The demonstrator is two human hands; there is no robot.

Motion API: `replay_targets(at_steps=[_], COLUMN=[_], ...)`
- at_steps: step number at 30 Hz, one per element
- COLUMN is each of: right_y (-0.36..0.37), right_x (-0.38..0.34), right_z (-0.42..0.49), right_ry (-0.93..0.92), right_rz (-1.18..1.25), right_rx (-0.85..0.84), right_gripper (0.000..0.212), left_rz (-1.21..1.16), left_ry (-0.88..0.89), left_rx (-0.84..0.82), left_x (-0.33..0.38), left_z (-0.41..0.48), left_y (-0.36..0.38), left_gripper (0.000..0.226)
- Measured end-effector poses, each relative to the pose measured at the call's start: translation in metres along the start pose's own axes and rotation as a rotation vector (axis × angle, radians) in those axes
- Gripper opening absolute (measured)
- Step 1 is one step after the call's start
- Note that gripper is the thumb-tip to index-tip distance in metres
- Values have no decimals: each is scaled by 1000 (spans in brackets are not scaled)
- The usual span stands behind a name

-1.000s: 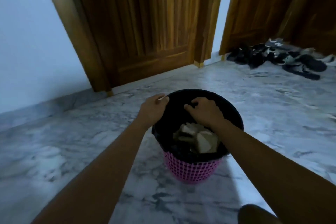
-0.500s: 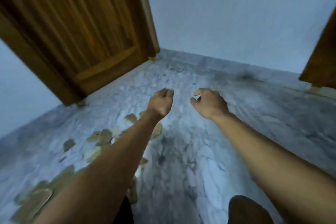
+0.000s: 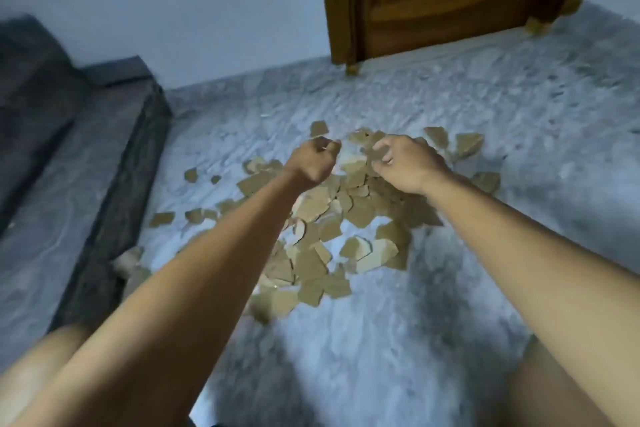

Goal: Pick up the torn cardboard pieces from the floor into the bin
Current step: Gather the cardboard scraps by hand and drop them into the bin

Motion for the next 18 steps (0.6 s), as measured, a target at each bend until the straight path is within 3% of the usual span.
replay_targets(at_steps=[11,18], right_y=[213,326], right_x=[-137,-184], right_z=[37,41], right_ry=[-85,-168], right_rz=[-15,-40], right_rx=[-346,-528], right_gripper=[38,43], left_rz=[-24,-11], left_ry=[-211,-433], left_rx=[-87,-143], left_x=[-220,-346], left_z=[-22,-43], left_y=[-77,-82], left_gripper=[43,46])
Point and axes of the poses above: each hand's wrist, its own z-axis towards the middle knuckle, its own y-axis out of the palm, x = y × z, the point moved 9 cm from there along z, towards the middle knuckle, and after that the axes turned 2 degrees about -x, right-handed, at the moved point
